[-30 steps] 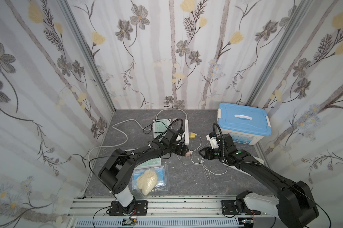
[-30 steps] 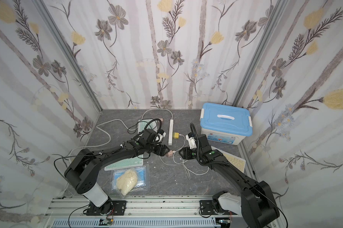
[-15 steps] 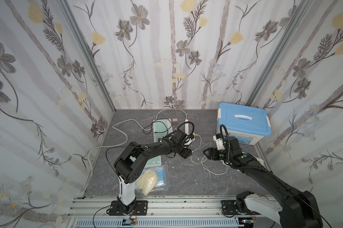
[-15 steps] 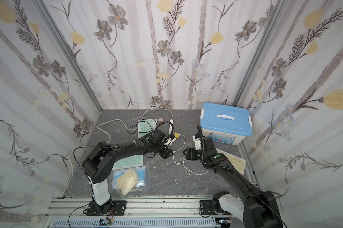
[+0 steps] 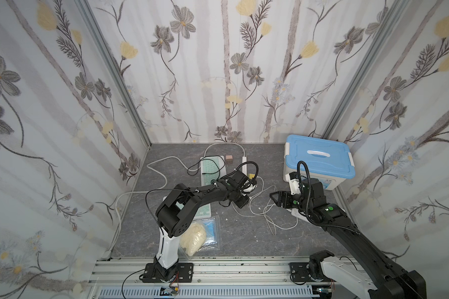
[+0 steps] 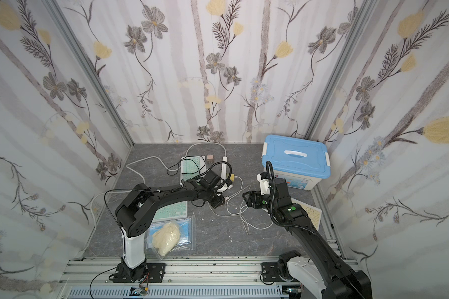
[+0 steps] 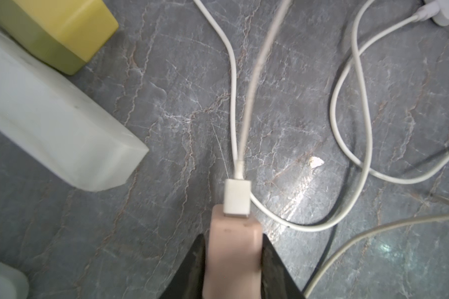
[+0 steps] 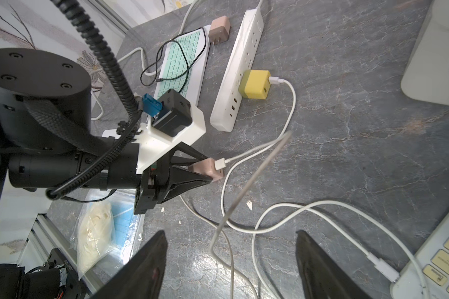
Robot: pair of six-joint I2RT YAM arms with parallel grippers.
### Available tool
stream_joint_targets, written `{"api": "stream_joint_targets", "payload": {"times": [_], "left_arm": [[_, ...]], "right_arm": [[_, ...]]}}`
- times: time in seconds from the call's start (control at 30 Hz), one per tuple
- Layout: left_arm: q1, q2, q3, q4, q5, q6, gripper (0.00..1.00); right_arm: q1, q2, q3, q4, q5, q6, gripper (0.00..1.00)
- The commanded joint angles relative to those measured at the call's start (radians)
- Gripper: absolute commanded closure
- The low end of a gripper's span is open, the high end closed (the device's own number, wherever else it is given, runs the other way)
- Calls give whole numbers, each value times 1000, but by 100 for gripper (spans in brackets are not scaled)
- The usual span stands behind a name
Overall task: Unplug the wireless keyboard
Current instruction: Pick up the plug from the center of the board.
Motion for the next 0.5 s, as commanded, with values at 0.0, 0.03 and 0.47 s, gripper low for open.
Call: {"api": "stream_joint_targets", "payload": {"times": [0.0,0.03,0.47], "left_arm": [[2,-30,11,-49,-15,51,79],[2,-42,11,-57,-18,55,84],[53,-287,-16,-109,105,6,100]], "right_arm": [[-20,-31,6,-18,33,12,21],[-27,-44,6,-20,37,18,21],[-25,-102,65,240,-339,76,22]]}}
